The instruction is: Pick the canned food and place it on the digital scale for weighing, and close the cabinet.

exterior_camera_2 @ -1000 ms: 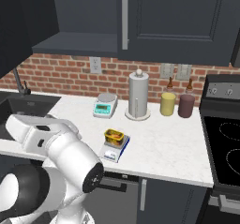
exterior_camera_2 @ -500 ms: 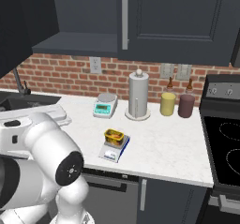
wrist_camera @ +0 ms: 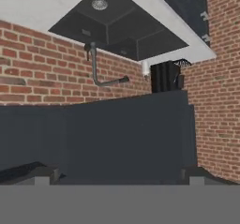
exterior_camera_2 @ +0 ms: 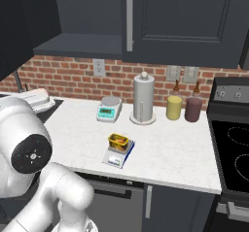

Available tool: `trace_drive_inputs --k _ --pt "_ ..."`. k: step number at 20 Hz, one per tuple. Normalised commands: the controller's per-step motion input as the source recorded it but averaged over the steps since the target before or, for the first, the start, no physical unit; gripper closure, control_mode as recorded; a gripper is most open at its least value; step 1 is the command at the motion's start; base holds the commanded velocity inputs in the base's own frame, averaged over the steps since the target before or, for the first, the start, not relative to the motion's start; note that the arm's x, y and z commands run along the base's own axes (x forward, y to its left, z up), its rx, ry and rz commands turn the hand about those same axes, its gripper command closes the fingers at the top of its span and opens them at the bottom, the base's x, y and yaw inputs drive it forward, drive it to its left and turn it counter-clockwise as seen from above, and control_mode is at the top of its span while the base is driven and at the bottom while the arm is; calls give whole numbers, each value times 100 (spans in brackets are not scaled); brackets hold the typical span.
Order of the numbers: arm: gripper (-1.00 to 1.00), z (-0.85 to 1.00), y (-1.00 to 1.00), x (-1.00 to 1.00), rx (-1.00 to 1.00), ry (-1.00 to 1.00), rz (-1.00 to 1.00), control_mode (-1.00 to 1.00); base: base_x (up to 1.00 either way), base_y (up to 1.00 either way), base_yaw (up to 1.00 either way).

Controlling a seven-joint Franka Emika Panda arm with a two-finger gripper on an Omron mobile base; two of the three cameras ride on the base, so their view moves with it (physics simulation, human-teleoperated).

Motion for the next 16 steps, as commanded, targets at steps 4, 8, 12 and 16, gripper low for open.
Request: trace_drive_inputs --k 4,8,12,16 --pt "-100 -76 100 8 0 -23 -24 -100 0 0 0" --pt "-100 -99 100 28 0 -9 -20 -100 0 0 0" --pt "-100 -72 100 0 0 -15 -27 -100 0 0 0" --pt "-100 -56 100 -4 0 -24 -30 -100 0 0 0"
